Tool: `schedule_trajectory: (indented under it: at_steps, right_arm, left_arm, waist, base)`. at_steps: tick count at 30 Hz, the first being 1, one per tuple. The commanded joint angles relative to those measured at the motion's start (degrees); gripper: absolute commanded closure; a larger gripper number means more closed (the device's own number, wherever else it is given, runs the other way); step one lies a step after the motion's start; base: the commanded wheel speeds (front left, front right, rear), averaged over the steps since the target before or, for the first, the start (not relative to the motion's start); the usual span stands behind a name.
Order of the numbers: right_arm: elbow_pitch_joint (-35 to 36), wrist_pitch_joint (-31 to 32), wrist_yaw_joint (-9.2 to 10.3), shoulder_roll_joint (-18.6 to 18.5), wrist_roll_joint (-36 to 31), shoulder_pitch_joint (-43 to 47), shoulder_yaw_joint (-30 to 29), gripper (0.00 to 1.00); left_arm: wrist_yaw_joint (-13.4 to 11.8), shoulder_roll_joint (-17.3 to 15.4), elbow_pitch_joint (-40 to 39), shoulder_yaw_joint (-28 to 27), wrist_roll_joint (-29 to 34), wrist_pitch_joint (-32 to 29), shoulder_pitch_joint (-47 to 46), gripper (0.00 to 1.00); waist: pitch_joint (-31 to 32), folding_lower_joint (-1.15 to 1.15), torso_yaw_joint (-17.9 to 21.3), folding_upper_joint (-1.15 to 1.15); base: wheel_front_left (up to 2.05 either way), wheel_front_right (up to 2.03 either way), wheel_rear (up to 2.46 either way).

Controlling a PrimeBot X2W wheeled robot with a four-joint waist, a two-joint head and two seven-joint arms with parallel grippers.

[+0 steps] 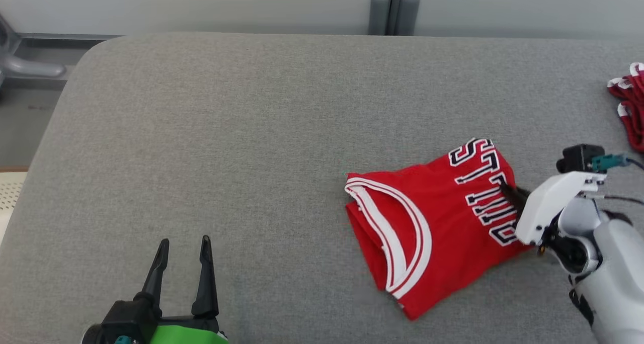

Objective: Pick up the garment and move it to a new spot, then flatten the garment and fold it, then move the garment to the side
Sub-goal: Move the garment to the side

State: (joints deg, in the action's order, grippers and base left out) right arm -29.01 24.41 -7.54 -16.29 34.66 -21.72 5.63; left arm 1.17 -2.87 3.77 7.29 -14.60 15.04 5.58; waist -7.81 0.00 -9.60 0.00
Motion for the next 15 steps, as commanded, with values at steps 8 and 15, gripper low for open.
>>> schedule_trajectory:
  at_steps: [8, 15]
  right_arm:
    - [1.0, -4.2, 0.1, -4.8, -3.2, -13.0, -3.4, 1.0]
    - [-1.7, -7.1, 0.1, -8.6, -8.2, -21.3, -9.0, 1.0]
  left_arm:
    - [0.8, -0.1, -0.9, -0.3, 0.7, 0.2, -3.4, 0.0]
    - [2.9, -0.1, -0.6, 0.6, 3.2, 0.2, -7.7, 0.0]
  waist:
    - [-5.4, 0.0, 9.8, 0.0]
    - [-10.7, 0.0, 13.2, 0.0]
  base:
    - [0.0, 0.0, 0.0]
    - [0.0, 0.0, 0.0]
